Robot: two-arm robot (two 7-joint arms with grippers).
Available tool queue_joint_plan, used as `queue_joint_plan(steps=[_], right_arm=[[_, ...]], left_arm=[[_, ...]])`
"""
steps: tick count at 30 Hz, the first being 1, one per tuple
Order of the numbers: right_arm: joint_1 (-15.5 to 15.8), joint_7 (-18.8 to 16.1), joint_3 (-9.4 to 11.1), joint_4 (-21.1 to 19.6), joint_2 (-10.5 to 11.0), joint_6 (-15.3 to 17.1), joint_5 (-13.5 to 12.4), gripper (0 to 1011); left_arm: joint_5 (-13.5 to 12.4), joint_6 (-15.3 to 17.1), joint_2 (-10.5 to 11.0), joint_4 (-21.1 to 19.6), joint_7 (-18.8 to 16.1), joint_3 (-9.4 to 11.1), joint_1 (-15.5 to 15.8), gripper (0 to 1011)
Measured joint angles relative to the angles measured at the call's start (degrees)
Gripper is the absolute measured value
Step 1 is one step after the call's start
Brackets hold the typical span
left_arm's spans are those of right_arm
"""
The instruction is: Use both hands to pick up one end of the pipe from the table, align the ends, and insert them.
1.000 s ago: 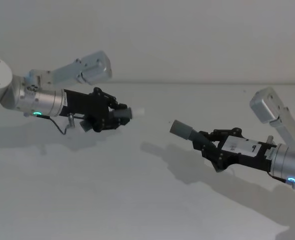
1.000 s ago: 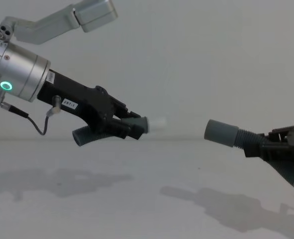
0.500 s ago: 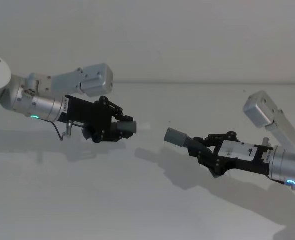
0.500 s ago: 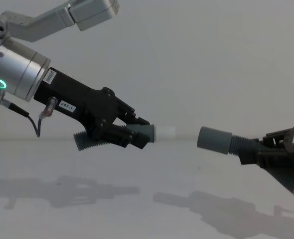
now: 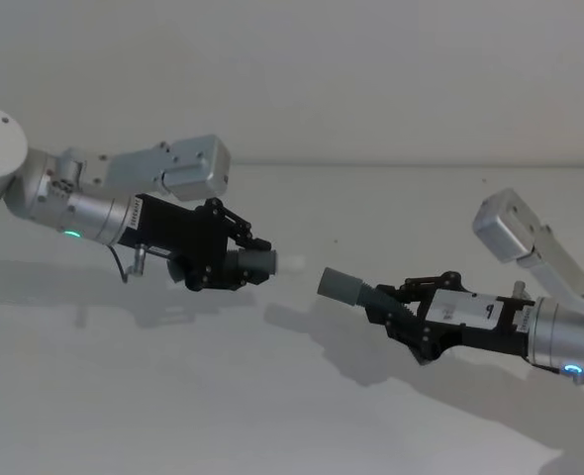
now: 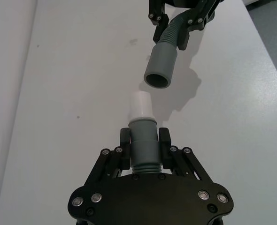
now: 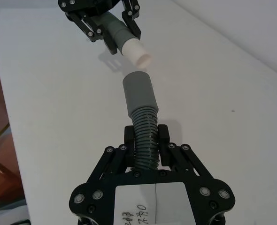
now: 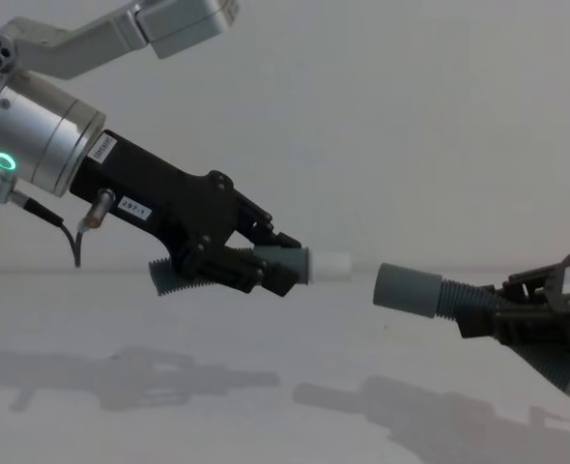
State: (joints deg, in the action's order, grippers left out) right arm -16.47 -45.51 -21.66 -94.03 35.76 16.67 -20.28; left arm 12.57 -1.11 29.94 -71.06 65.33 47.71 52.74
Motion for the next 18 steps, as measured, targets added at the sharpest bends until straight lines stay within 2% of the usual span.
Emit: queue_joint_plan(steps=[18], right_arm=[[-0.43,0.09,-0.60,-0.05,0.38,0.82,-1.62,283]], left_arm=[[0.59,-0.85,-0.38,0.38,0.43,1.05,0.66,343]])
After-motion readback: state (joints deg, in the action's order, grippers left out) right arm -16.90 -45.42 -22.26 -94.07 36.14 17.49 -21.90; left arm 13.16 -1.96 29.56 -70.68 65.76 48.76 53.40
